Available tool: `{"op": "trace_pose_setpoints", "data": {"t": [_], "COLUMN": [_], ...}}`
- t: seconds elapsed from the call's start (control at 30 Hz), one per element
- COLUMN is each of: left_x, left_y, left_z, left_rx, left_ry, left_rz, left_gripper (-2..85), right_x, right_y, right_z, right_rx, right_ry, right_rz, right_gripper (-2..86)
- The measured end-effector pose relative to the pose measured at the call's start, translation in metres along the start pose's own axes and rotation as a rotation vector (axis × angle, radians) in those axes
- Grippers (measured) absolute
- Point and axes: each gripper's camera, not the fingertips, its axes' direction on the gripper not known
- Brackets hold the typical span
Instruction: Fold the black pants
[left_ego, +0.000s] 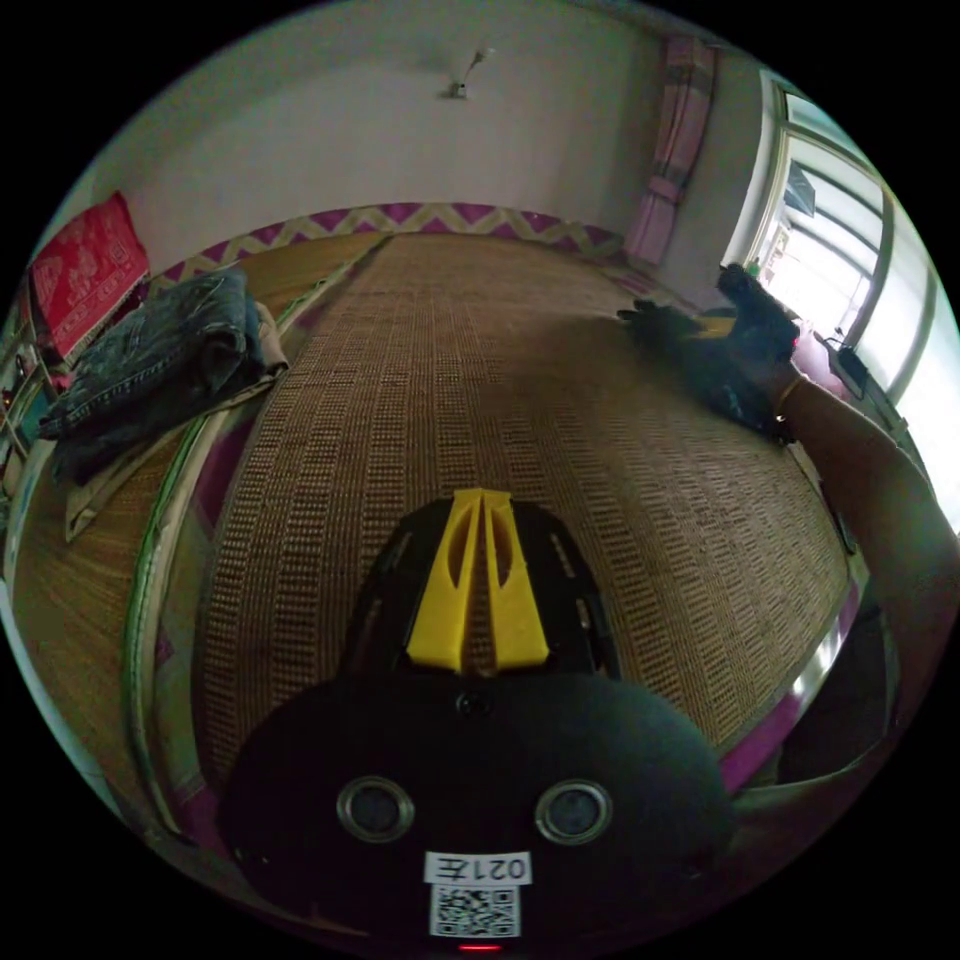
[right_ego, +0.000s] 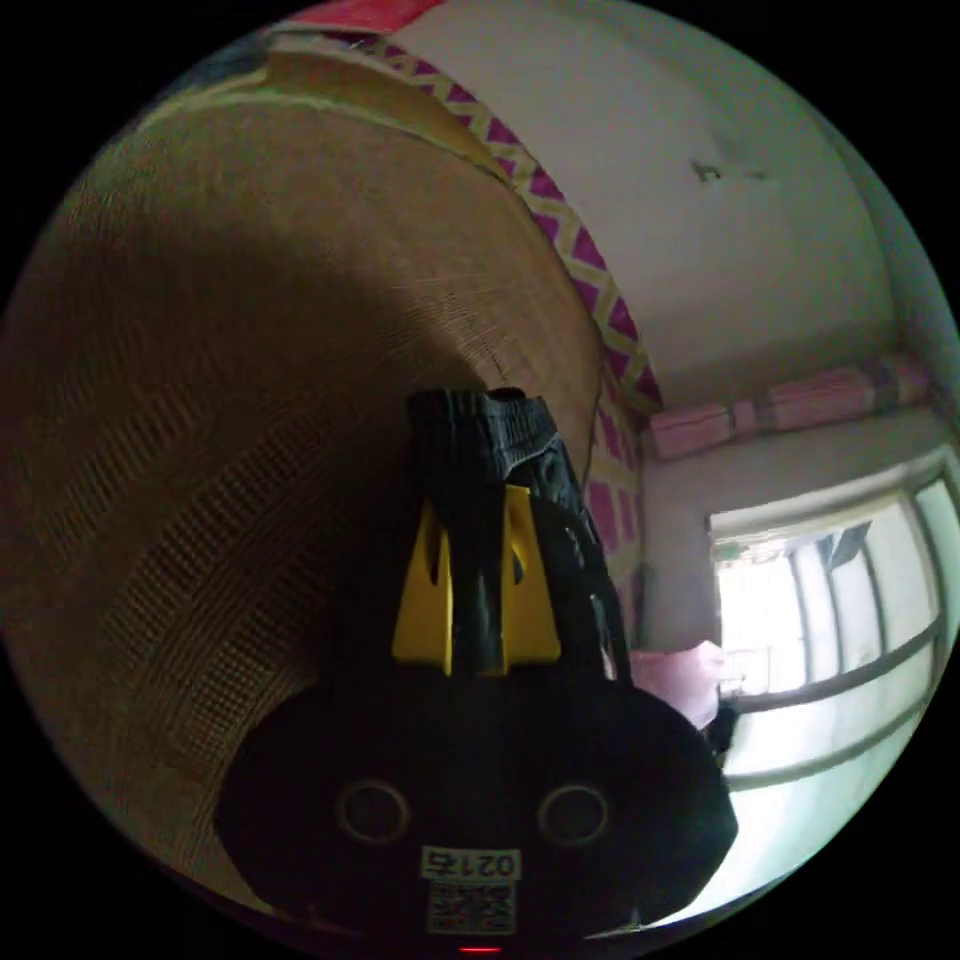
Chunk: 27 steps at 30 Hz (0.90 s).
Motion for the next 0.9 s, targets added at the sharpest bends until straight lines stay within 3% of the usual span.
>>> {"op": "trace_pose_setpoints", "data": {"t": [0.13, 0.23, 0.37, 0.53, 0.63, 0.77, 0.9], "left_x": [0.002, 0.002, 0.001, -0.01, -0.022, -0.042, -0.072], "left_y": [0.011, 0.018, 0.029, 0.059, 0.083, 0.116, 0.152], "left_z": [-0.016, -0.028, -0.045, -0.085, -0.108, -0.133, -0.151], "left_rx": [0.022, 0.038, 0.038, 0.08, 0.092, 0.095, 0.077], "left_ry": [0.017, 0.03, 0.07, 0.081, 0.056, 0.01, -0.004], "left_rz": [0.001, -0.011, -0.035, -0.084, -0.109, -0.157, -0.241], "left_gripper": [-0.9, -0.9, -0.9, -1.0, -1.0, -1.0, -1.0], "right_x": [0.11, 0.165, 0.17, 0.061, -0.046, -0.146, -0.193], "right_y": [-0.001, 0.01, 0.006, -0.028, -0.05, -0.058, -0.042], "right_z": [-0.076, -0.154, -0.271, -0.415, -0.463, -0.506, -0.556], "right_rx": [0.018, 0.096, 0.21, 0.329, 0.347, 0.371, 0.444], "right_ry": [-0.163, -0.185, -0.196, -0.375, -0.467, -0.631, -0.505], "right_rz": [0.306, 0.343, 0.27, 0.016, -0.184, -0.292, -0.272], "right_gripper": [5.9, 6.0, 6.0, 6.2, 7.0, 8.0, 8.7]}}
